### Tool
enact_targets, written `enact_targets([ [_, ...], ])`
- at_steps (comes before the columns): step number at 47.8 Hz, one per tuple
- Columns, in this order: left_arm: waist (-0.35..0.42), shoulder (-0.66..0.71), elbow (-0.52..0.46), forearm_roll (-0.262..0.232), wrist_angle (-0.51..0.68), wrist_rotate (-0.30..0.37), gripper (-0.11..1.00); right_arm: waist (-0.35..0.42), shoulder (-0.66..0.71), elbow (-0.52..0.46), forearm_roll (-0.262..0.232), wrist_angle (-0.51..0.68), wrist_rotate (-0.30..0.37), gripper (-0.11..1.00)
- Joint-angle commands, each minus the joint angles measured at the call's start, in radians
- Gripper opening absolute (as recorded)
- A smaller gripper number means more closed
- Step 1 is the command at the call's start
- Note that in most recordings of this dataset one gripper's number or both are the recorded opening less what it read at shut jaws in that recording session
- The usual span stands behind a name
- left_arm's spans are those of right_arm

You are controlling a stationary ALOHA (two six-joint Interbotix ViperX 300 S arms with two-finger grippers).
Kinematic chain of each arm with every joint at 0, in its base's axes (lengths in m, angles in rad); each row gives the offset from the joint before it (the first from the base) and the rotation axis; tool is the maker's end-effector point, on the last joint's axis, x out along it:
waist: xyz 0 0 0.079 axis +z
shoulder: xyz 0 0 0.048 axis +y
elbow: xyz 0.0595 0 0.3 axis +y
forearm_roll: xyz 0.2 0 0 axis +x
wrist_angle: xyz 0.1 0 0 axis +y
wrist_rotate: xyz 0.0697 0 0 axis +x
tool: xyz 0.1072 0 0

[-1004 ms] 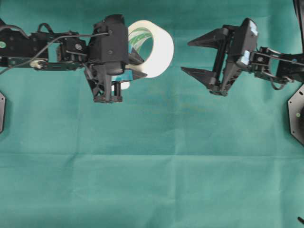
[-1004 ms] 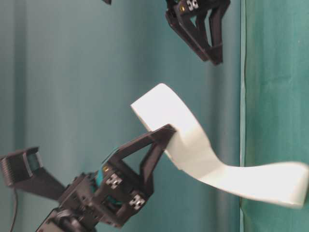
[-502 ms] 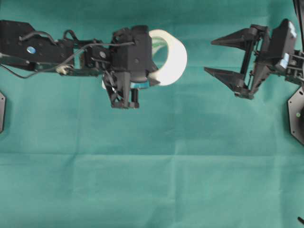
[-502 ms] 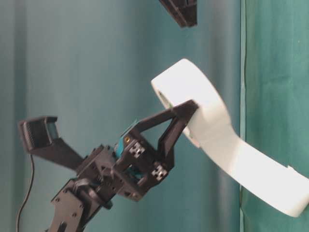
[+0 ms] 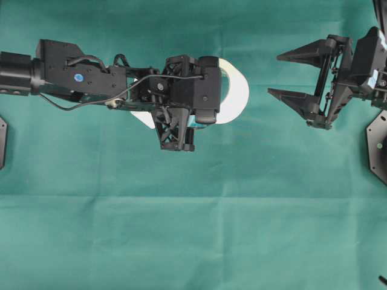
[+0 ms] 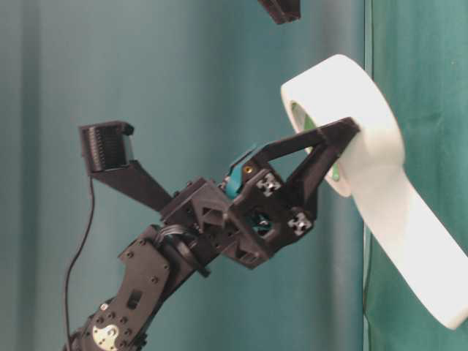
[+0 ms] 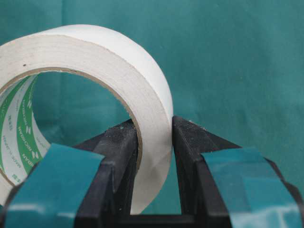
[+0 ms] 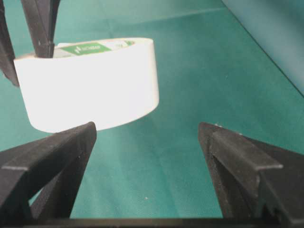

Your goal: Peel off the duct tape with your right arm.

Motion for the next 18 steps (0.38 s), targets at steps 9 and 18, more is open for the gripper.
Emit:
enact_targets([
  [9,-0.008,0.011,-0.034,0.002,-0.008,0.003,0.2,0.014,-0.006,-0.003,0.002,-0.006,0.002,0.63],
  [18,-0.026,0.02,-0.04,0.002,-0.005,0.005,0.2,0.018,-0.006,-0.003,0.002,-0.006,0.003,0.63],
])
